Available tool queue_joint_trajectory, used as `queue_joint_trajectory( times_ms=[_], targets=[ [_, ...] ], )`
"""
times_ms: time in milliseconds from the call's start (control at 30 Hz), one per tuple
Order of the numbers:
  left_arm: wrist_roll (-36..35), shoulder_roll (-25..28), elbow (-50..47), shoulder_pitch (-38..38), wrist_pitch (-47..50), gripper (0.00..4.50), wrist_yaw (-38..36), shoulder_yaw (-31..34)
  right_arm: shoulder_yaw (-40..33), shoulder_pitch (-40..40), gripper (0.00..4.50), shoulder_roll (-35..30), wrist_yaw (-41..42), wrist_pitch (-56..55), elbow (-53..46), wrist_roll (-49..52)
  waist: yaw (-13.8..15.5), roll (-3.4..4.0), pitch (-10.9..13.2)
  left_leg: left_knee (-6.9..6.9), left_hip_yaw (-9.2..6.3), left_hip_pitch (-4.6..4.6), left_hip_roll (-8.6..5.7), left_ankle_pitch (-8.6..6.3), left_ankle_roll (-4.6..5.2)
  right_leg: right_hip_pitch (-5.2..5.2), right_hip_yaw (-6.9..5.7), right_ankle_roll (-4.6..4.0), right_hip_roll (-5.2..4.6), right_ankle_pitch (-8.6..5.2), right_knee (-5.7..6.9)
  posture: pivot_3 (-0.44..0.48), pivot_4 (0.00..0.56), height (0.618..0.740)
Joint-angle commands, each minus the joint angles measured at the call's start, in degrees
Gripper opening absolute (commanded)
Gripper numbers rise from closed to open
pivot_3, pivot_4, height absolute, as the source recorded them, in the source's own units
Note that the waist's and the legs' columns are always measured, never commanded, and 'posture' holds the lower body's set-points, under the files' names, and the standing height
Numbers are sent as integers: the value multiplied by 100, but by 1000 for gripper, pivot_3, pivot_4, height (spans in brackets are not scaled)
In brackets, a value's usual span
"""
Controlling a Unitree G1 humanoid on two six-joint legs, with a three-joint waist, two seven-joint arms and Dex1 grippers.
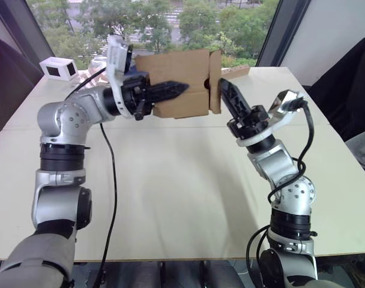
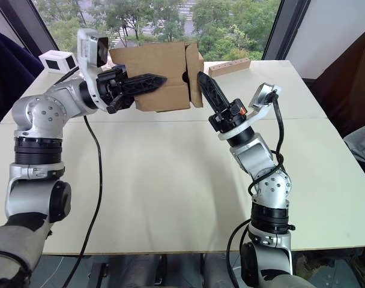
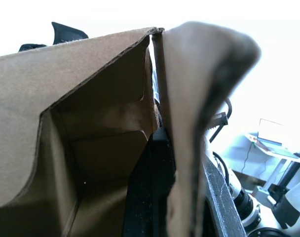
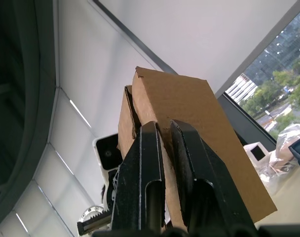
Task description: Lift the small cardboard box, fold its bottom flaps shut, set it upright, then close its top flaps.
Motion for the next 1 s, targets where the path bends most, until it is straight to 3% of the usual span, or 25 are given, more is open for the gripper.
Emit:
queue_joint_trajectory(
  times_ms=[33, 700, 1000],
  targets=[
    [-174, -35, -213, -52, -44, 0, 11, 183, 97, -95, 380, 68, -15, -52, -239, -17, -3, 0, 0, 0, 0, 0, 0, 0, 0, 0, 0, 0, 0, 0, 0, 0, 150, 740],
    [-243, -222, -173, -121, 10, 0, 23, 245, 755, 69, 380, 526, -161, 230, -692, 238, -4, 1, 0, 0, 0, 0, 0, 1, -1, -1, 0, 0, 0, 0, 1, 0, 150, 740],
    [-195, -134, -16, -201, -38, 0, -39, 342, 372, 78, 380, 557, -297, 105, -685, 854, -3, 1, 0, -1, -1, 0, 0, 1, -1, -1, 0, 0, 0, 0, 0, 0, 150, 740]
  ],
)
